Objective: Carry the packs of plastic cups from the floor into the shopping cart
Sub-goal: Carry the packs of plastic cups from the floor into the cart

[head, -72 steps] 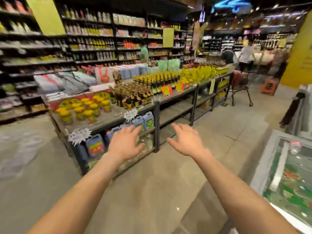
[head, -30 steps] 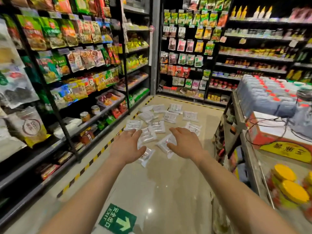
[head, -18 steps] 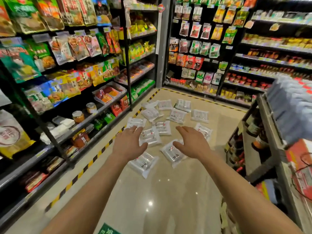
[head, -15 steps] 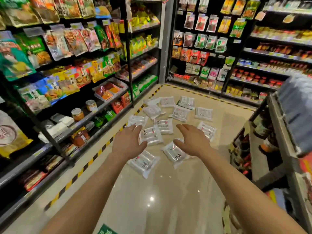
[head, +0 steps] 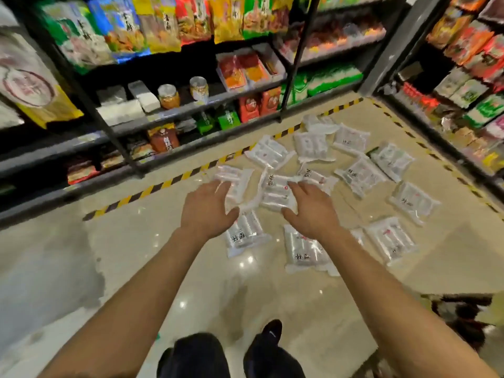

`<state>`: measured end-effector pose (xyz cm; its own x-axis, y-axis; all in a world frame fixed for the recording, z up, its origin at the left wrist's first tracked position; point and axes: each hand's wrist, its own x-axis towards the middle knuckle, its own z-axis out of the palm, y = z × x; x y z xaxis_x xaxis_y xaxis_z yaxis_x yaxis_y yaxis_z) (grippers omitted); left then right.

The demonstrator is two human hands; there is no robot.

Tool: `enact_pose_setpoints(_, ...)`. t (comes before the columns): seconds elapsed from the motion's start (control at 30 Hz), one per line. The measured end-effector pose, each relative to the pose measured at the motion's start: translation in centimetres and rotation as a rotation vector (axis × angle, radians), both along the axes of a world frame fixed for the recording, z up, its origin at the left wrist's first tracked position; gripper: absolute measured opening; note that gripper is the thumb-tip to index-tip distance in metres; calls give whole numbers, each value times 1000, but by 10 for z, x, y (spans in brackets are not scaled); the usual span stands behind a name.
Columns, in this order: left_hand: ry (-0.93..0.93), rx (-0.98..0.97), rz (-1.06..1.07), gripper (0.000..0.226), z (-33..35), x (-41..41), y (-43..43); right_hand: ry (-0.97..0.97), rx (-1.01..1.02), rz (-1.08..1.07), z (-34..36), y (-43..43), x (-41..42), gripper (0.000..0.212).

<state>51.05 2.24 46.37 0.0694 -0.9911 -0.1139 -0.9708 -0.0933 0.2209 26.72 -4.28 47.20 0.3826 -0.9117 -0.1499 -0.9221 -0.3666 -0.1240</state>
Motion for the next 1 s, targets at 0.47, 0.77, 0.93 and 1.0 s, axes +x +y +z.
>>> enact_pose_setpoints(0.47, 82, 191, 307, 72, -208, 20, -111, -167, 224, 81, -213, -156, 35, 76)
enact_pose_setpoints(0.77, 164, 363, 431, 71, -416, -11, -144, -149, 387, 80, -437, -204, 21, 77)
enact_pose_setpoints(0.93, 182, 385, 524, 72, -551, -32, -156, -105, 436, 189, -582, -223, 9, 71)
enact_pose_setpoints(1.0, 192, 406, 558, 72, -604, -37, -159, -79, 445, 202, -634, -233, 4, 71)
